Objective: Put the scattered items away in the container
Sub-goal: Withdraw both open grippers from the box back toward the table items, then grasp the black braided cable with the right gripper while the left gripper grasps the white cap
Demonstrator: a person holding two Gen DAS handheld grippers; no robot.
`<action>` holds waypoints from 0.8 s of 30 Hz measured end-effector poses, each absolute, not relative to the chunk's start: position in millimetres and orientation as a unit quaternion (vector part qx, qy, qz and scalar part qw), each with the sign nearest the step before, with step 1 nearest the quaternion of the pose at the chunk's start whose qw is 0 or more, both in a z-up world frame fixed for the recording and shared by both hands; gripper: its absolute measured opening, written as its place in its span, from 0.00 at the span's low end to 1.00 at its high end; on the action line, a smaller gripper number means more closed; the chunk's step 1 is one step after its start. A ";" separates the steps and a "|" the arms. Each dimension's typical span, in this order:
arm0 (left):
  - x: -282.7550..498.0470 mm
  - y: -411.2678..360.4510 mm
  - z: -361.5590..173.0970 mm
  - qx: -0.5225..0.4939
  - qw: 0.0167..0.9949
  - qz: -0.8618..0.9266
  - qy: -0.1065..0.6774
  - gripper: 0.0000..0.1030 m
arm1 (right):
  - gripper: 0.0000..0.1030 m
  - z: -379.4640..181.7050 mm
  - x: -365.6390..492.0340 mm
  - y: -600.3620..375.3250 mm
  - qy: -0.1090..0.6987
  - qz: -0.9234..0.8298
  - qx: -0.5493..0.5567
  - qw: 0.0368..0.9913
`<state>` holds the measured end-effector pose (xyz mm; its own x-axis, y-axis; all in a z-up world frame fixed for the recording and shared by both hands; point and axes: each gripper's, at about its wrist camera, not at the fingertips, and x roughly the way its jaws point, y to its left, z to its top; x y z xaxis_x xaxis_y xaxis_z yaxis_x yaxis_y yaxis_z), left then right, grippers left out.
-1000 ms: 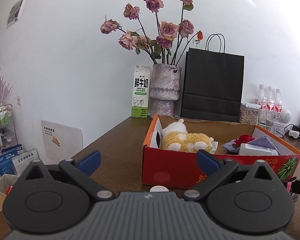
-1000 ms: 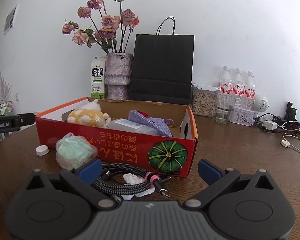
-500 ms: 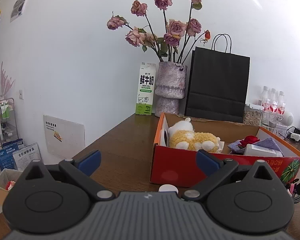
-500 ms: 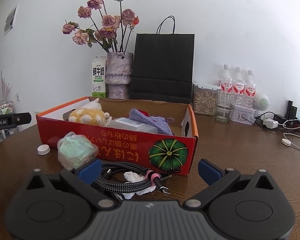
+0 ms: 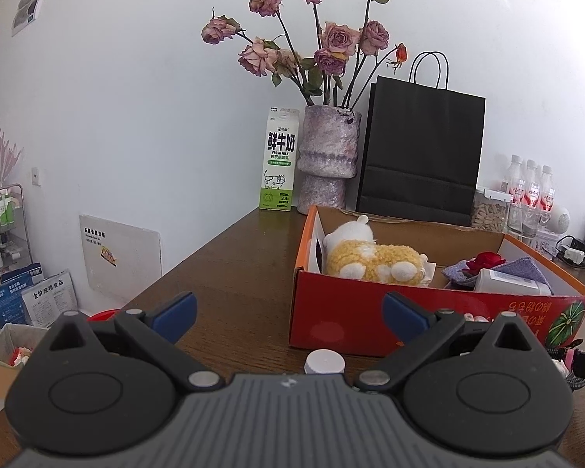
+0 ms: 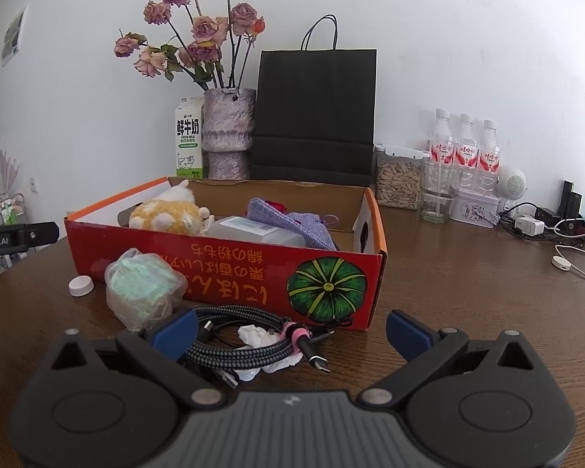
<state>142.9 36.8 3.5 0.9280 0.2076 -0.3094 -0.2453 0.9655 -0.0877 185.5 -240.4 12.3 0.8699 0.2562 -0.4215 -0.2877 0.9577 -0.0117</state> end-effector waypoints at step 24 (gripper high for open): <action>159.1 54.6 -5.5 -0.071 0.968 0.079 0.226 1.00 | 0.98 -1.3 227.6 -205.5 0.301 0.168 -0.028 0.938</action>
<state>159.1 54.6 -5.5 0.8856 0.1203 -0.4486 -0.1845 0.9775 -0.1020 227.6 -205.5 -1.3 0.7617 0.2984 -0.5751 -0.3322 0.9420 0.0488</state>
